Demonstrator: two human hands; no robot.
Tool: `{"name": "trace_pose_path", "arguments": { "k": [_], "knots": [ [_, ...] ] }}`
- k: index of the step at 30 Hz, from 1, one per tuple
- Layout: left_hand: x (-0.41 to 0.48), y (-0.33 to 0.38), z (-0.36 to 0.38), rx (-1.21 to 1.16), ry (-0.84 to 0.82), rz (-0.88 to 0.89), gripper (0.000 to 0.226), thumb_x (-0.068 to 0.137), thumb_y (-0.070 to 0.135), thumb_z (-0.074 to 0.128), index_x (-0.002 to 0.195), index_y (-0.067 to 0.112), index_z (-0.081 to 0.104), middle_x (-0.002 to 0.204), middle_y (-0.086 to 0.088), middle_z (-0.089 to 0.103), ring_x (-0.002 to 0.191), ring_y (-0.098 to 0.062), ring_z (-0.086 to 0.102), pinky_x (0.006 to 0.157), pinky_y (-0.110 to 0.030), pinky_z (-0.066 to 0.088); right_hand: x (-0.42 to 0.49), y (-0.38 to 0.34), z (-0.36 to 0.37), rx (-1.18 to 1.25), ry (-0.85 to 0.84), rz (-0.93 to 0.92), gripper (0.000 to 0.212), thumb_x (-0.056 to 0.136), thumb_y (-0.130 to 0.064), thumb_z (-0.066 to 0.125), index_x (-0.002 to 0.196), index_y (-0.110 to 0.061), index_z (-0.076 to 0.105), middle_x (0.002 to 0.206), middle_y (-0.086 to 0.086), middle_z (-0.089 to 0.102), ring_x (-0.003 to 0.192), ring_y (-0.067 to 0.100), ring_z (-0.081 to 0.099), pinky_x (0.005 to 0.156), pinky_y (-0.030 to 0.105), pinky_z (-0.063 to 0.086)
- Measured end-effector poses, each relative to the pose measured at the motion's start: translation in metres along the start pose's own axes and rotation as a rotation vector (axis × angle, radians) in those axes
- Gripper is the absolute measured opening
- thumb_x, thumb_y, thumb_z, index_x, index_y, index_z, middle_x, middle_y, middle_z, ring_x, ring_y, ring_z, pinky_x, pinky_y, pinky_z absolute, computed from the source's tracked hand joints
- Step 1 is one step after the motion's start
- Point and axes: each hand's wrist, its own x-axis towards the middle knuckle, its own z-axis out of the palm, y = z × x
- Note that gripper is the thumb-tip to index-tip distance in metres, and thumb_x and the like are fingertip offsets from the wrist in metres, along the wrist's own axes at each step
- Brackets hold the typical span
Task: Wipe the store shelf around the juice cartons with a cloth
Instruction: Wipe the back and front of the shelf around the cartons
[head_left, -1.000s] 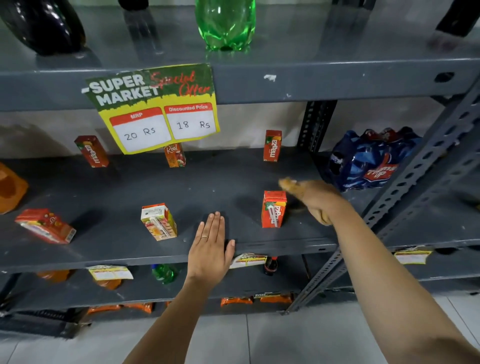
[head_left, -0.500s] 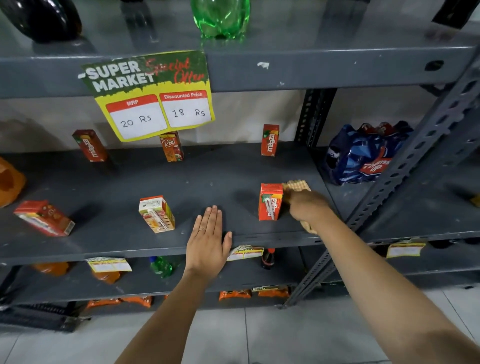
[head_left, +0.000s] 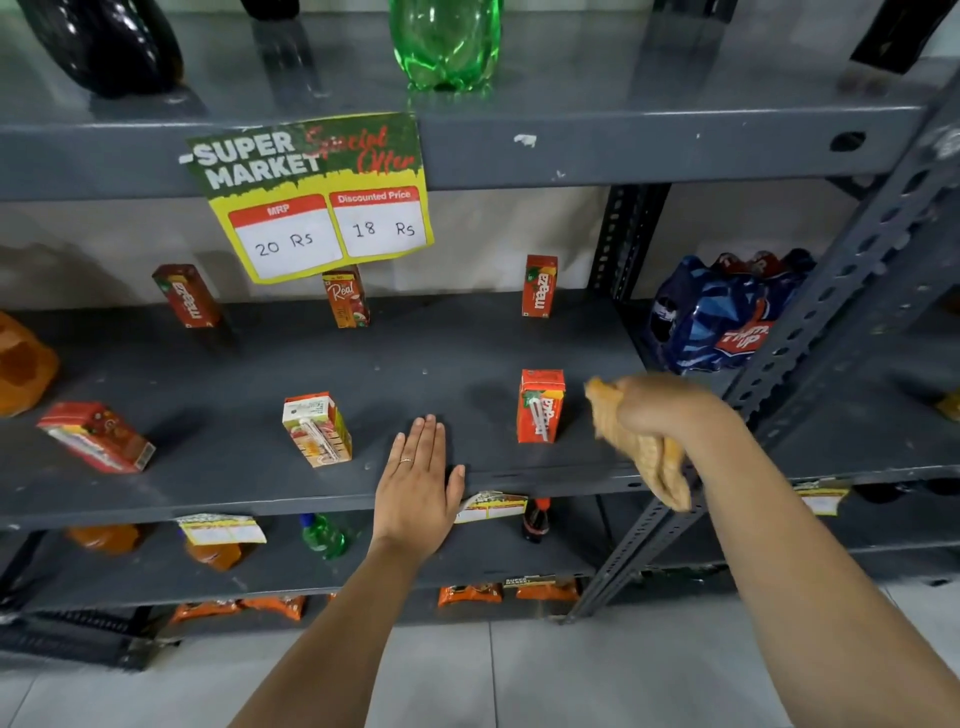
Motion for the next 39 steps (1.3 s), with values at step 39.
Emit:
{"name": "trace_pose_path", "arguments": {
  "k": [39],
  "knots": [
    [0.0, -0.003, 0.0, -0.115, 0.034, 0.032, 0.06, 0.1, 0.038, 0.022, 0.15, 0.005, 0.017, 0.16, -0.009, 0.014, 0.148, -0.019, 0.003, 0.12, -0.033, -0.004, -0.024, -0.122, 0.098, 0.149, 0.223, -0.217, 0.042, 0.09, -0.011, 0.053, 0.13, -0.023, 0.05, 0.112, 0.01, 0.066, 0.096, 0.031, 0.065, 0.062, 0.032, 0.046]
  ]
}}
